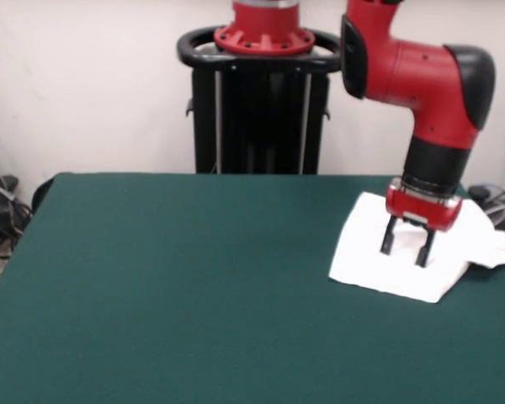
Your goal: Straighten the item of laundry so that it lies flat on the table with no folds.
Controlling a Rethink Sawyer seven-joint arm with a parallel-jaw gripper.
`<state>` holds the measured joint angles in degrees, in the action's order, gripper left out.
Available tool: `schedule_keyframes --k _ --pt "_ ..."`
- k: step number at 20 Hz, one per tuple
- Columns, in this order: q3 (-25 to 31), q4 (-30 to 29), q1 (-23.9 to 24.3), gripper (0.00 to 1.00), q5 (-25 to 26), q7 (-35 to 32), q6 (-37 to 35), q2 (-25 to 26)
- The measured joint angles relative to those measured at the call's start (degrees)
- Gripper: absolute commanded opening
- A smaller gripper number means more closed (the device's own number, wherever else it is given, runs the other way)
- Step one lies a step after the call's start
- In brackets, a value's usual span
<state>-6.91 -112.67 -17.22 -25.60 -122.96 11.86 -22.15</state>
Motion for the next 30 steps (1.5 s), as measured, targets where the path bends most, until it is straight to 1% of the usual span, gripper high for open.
schedule_keyframes --k 3,6,7,15,19,21,25,26,29,30 --pt "0.72 -0.02 1.13 1.0 1.22 0.0 -0.27 -0.26" --pt "2.06 -0.02 3.47 1.0 3.31 0.0 -1.53 -0.78" --pt "2.54 -0.02 4.35 0.0 3.96 0.0 -2.14 -0.96" --pt "2.53 0.36 5.38 0.0 4.05 0.0 -4.04 -1.12" --pt "3.22 -0.43 6.95 0.0 5.13 0.0 -4.93 -2.17" --pt "3.24 -2.36 8.33 0.0 6.36 0.0 -6.12 -4.52" --pt "1.78 -5.88 9.17 0.0 8.32 0.0 -11.27 -10.14" --pt "0.46 -7.59 9.32 0.0 9.95 0.0 -16.01 -14.02" --pt "-0.95 -9.48 10.65 0.0 12.79 0.0 -23.14 -19.6" --pt "-1.05 -9.73 11.07 0.0 13.25 0.0 -24.06 -20.39"
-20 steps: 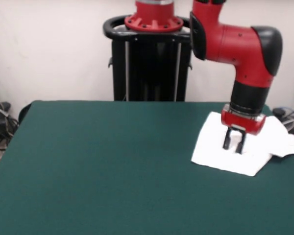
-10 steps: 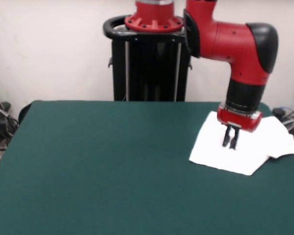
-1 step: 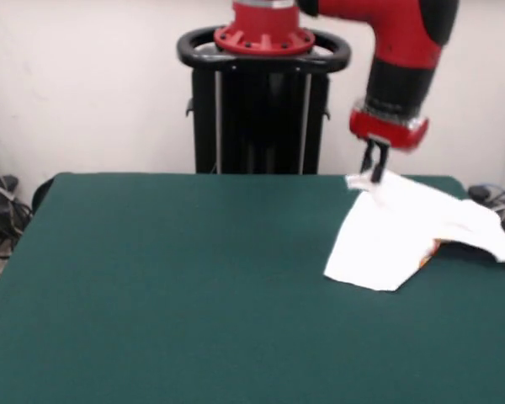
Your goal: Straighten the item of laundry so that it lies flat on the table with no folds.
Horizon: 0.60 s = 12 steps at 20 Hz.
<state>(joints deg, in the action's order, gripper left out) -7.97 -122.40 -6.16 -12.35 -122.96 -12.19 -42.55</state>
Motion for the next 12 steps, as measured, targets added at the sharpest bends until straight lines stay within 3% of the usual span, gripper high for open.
schedule_keyframes --k 4,12 --pt "-0.17 -1.35 4.17 0.0 3.8 0.0 -3.27 -4.3" --pt "-0.17 -1.35 10.45 0.0 9.22 0.0 -0.45 -4.93"
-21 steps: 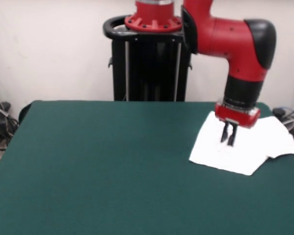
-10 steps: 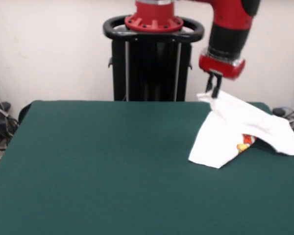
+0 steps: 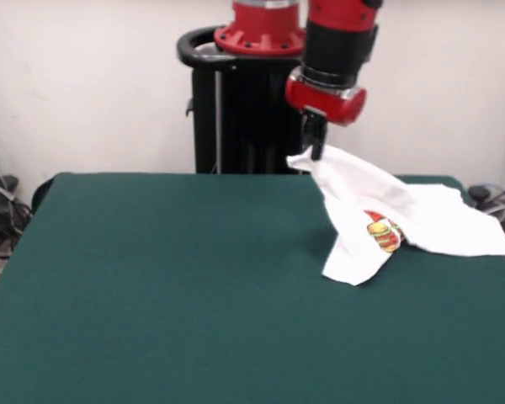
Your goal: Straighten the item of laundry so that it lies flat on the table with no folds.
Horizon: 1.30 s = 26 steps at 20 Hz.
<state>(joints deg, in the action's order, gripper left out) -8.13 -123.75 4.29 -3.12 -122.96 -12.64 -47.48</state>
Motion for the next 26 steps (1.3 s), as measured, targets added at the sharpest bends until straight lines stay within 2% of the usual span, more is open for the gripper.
schedule_keyframes --k 4,8,9,11,12,16,17,21,26 --pt "0.0 -0.01 -1.05 0.0 0.27 0.0 -0.3 -0.96" --pt "-0.15 0.35 -5.81 0.0 0.29 0.0 -3.79 -3.56" --pt "-0.31 0.93 -8.55 0.0 0.31 0.0 -6.51 -4.73" --pt "-0.46 1.7 -11.06 0.0 0.31 0.0 -9.39 -5.73" --pt "-0.86 3.26 -14.6 0.0 0.33 0.0 -14.39 -7.02" --pt "-1.93 6.39 -18.99 0.0 0.35 0.0 -22.63 -8.48" --pt "-2.37 8.19 -20.72 0.0 0.36 -0.06 -26.78 -9.1" --pt "-3.43 13.78 -24.21 0.0 0.27 -0.57 -36.93 -10.48" --pt "-3.46 18.82 -25.21 0.0 -0.91 -1.77 -42.22 -11.84"
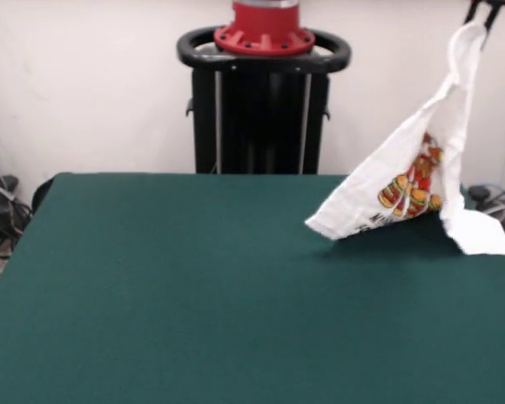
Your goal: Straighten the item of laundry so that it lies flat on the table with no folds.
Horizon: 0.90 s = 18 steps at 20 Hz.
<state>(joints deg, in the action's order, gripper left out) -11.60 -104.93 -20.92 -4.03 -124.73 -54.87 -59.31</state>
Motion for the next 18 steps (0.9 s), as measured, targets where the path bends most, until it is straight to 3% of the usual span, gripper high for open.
schedule_keyframes --k 8,18 --pt "-0.02 8.52 1.08 0.0 -0.36 -1.1 -5.21 -1.13" --pt "-0.04 11.79 10.0 0.0 0.75 -1.1 -2.91 -3.17"
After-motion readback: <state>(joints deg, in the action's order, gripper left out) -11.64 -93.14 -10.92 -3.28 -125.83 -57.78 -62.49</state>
